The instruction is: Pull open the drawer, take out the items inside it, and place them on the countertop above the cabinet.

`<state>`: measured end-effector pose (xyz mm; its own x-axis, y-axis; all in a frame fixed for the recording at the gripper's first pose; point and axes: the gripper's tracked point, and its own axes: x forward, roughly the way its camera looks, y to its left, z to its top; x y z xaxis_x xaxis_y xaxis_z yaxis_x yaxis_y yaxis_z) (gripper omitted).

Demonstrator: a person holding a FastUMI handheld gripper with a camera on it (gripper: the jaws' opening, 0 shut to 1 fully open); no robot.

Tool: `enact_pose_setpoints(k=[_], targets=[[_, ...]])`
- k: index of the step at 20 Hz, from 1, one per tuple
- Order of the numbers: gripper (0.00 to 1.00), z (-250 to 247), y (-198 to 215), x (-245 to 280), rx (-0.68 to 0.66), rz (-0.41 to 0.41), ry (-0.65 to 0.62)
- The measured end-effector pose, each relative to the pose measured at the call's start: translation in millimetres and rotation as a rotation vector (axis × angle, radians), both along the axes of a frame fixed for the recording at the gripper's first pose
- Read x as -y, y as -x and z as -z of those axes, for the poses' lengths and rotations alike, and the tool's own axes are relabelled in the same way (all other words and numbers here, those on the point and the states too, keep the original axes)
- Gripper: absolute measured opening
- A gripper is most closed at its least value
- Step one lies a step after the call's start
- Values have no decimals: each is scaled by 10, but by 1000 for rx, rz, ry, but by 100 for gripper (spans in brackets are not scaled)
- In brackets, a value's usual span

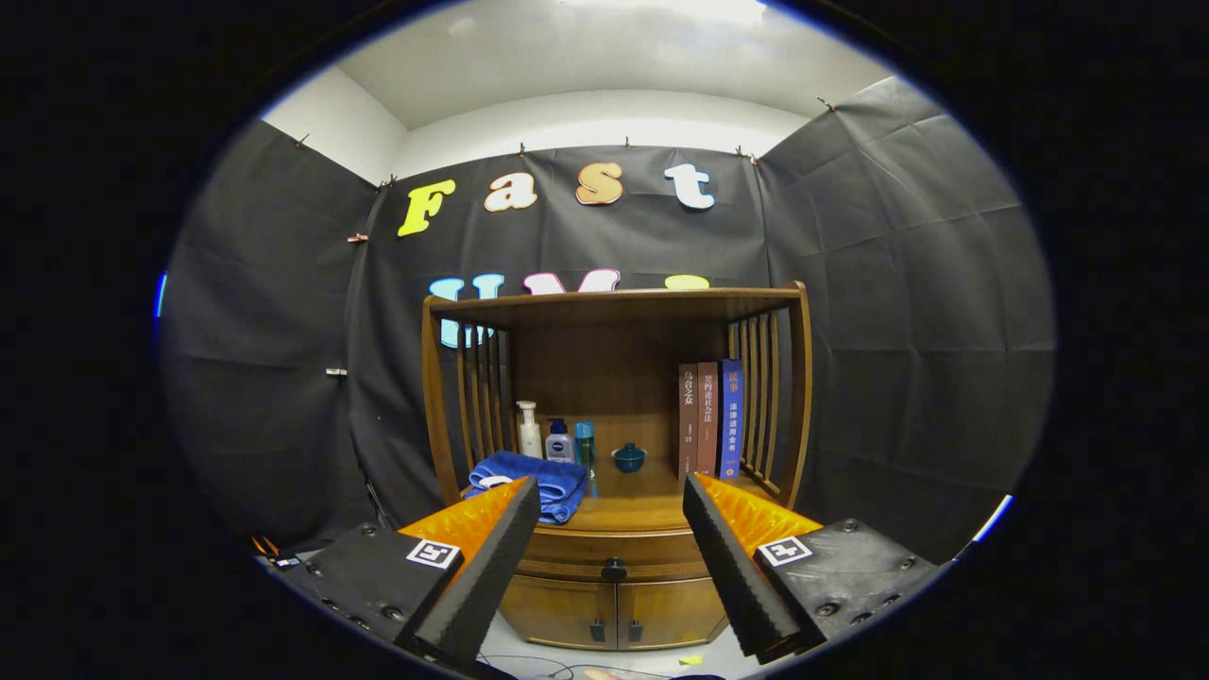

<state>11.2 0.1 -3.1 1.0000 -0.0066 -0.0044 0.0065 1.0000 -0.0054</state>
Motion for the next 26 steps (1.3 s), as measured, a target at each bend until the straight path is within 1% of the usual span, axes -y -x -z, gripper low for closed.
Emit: enact_pose_setpoints(k=[5, 10, 19, 23, 26], targets=[[99, 239, -196, -56, -40, -8, 15], [99, 676, -492, -26, -102, 6, -1], [99, 1839, -1141, 15, -251, 35, -8], [99, 2365, -1392, -23, -325, 30, -3], [100, 2706, -1526, 73, -370, 35, -12]])
